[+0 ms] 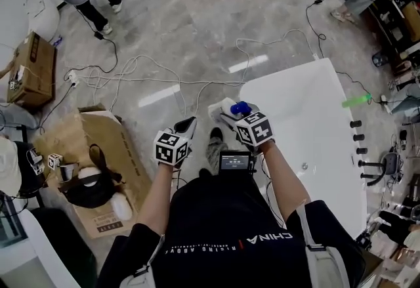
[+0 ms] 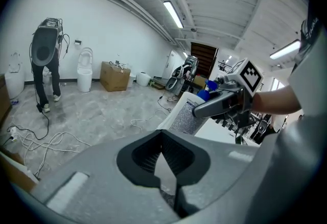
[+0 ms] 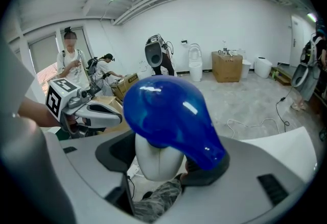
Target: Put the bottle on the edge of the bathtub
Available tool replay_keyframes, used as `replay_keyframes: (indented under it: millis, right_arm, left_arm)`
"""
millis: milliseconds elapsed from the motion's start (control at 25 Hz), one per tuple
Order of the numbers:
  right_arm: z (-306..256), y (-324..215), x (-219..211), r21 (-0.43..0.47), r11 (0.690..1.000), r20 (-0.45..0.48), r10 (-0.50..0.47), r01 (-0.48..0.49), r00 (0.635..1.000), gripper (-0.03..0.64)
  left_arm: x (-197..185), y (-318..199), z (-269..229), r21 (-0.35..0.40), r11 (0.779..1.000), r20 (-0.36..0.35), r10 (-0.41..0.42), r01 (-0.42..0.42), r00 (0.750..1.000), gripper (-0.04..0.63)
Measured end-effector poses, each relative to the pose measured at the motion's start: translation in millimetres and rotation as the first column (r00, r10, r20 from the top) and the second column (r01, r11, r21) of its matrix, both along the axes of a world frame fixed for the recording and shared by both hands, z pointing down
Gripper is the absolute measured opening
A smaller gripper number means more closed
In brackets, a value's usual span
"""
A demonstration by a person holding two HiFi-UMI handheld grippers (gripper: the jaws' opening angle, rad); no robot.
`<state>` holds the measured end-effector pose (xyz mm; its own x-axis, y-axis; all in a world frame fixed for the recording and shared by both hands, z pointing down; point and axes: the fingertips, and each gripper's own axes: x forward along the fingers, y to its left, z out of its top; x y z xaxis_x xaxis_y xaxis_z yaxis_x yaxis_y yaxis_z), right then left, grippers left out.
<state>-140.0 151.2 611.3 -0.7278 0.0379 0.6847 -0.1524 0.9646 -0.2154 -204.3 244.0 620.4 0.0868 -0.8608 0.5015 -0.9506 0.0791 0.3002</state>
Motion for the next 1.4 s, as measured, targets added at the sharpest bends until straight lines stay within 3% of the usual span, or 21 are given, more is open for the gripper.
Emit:
replay_keyframes:
  millis: [400, 920, 1200, 1400]
  right_arm:
    - [-8.1, -103.3, -76.7, -0.01, 1.0, 0.027, -0.011, 0.011, 1.0, 0.273]
    - [1.3, -189.8, -114.4, -0.043, 0.999, 0.01, 0.02, -0.02, 1.0, 0.273]
    - [1.9, -239.0, -141.5, -0.037, 0.991, 0.007, 0.126, -0.125, 0.992, 0.273]
    - [-3.5, -286.2, -161.0, -0.029, 0.964, 0.005, 0.265, -0.265, 0.964, 0.273]
  left_arm:
    - [-81.1, -107.4, -13.3, -0.005, 1.0, 0.025, -0.02, 0.02, 0.999, 0.009]
    - [-126.6, -188.4, -11.1, -0.041, 0.999, 0.021, -0.003, 0.003, 1.0, 0.009]
    - [-161.4, -246.0, -4.1, -0.039, 0.994, 0.01, 0.107, -0.106, 0.994, 0.009]
    - [-192.8, -302.8, -9.2, -0.026, 0.971, 0.02, 0.239, -0.239, 0.971, 0.009]
